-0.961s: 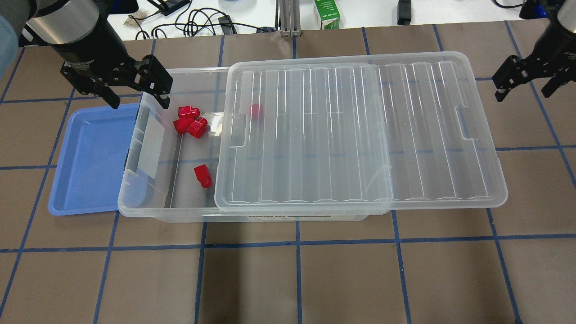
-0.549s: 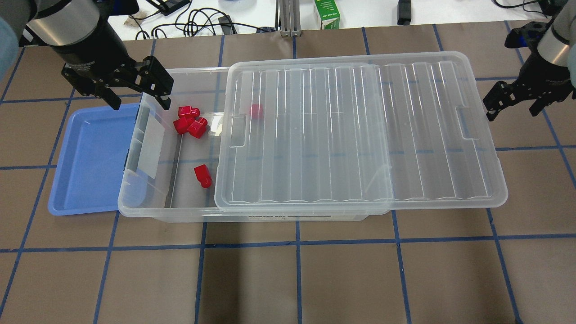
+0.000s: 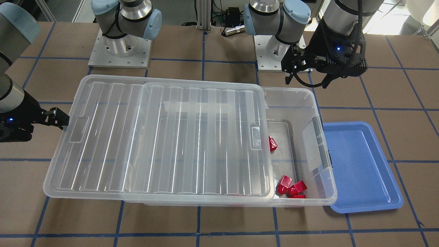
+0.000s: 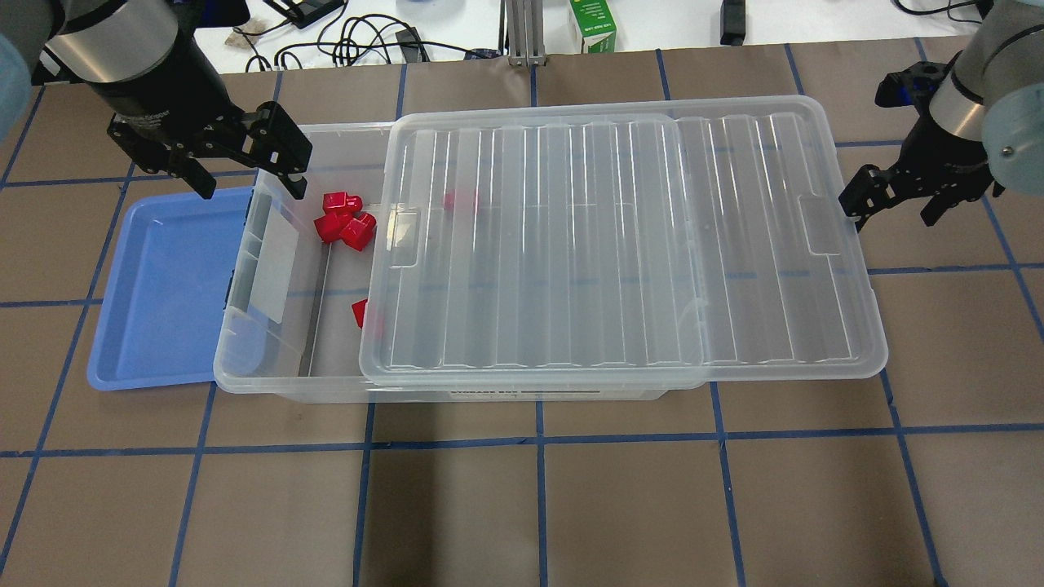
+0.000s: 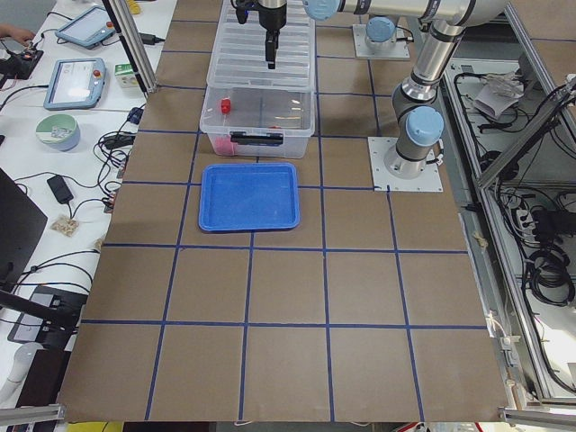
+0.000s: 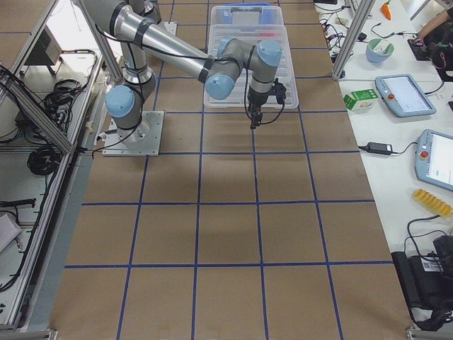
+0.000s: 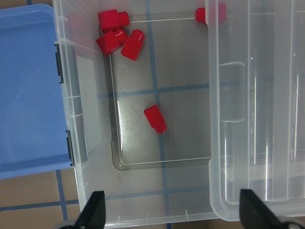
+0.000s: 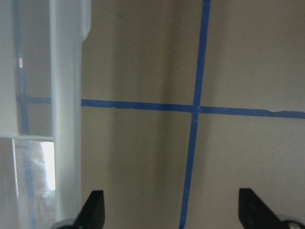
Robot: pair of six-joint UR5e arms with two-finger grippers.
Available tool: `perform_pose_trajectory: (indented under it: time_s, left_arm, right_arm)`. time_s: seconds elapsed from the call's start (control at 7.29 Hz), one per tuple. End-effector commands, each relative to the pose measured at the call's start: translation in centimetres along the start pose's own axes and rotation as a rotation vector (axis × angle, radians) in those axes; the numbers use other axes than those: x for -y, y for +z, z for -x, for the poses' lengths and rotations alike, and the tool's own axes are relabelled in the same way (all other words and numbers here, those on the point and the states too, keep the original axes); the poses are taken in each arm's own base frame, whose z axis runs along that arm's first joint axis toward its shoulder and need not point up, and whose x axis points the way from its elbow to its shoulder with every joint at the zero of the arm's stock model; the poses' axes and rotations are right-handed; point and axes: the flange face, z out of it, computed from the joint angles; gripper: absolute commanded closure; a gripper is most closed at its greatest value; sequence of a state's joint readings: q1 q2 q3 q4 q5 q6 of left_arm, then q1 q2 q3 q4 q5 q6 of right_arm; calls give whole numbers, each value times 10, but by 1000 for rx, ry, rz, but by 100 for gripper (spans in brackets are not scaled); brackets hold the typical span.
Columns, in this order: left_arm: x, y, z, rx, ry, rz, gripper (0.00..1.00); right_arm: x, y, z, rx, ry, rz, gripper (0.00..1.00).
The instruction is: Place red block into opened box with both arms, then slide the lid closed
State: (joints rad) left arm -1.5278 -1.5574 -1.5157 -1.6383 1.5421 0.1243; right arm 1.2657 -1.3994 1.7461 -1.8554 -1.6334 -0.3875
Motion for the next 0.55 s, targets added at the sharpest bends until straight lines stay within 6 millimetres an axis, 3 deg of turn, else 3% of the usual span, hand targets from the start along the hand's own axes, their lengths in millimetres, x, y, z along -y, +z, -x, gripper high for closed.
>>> perform_pose_trajectory:
  time_s: [0.0,0.27,0.41]
  left_arm:
    - [-1,-1,0,1,2,-2,0]
    - [0,-2,1,0,0,-5,0]
    - [0,-1,1,-2,0,-4,0]
  right_arm:
    - [10,-4,56,25,-33,-36,0]
    - [12,-6,103,55,-33,-49,0]
    - [13,-6,111,53,-10,-55,0]
